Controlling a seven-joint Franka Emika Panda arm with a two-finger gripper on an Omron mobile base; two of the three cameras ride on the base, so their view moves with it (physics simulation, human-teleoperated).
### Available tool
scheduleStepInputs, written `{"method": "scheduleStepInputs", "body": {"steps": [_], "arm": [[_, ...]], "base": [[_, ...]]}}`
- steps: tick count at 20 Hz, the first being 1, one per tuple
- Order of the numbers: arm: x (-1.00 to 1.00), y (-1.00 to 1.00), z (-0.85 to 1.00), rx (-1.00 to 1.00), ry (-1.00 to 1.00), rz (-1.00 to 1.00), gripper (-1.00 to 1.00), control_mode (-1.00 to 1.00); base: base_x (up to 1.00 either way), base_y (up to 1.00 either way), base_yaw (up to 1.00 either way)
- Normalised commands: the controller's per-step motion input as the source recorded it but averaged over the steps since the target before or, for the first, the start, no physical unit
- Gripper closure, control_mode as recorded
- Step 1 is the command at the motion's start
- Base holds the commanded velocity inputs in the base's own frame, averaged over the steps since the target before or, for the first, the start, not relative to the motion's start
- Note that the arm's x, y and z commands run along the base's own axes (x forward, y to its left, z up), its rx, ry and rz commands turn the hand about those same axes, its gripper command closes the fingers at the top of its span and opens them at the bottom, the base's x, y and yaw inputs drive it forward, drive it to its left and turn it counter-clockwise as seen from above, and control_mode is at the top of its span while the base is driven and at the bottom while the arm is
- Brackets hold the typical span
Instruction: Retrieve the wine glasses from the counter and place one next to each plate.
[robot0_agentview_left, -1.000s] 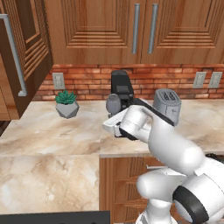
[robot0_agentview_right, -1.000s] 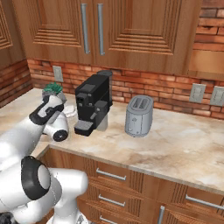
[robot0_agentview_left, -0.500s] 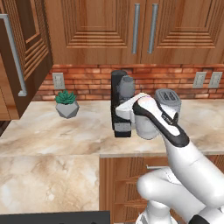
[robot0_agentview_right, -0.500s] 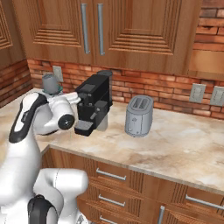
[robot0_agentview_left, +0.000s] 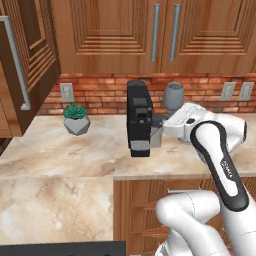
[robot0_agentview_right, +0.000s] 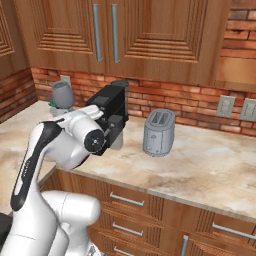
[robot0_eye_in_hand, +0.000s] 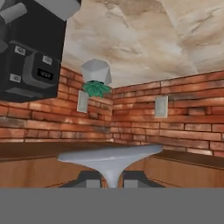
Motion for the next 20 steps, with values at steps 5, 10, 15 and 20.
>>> {"method": "scheduleStepInputs", "body": {"steps": [5, 10, 15, 20], "arm": [[-0.91, -0.26, 0.14, 0.00, -0.03, 0.10, 1.00, -1.00], [-0.28, -0.29, 0.41, 0.01, -0.12, 0.02, 1.00, -1.00], [-0.54, -0.29, 0.17, 0.10, -0.05, 0.00, 1.00, -1.00], [-0.94, 0.00, 0.14, 0.04, -0.14, 0.00, 1.00, -1.00]], "base": [[0.00, 0.00, 0.00], [0.00, 0.00, 0.00], [0.00, 0.00, 0.00], [0.00, 0.00, 0.00]]}}
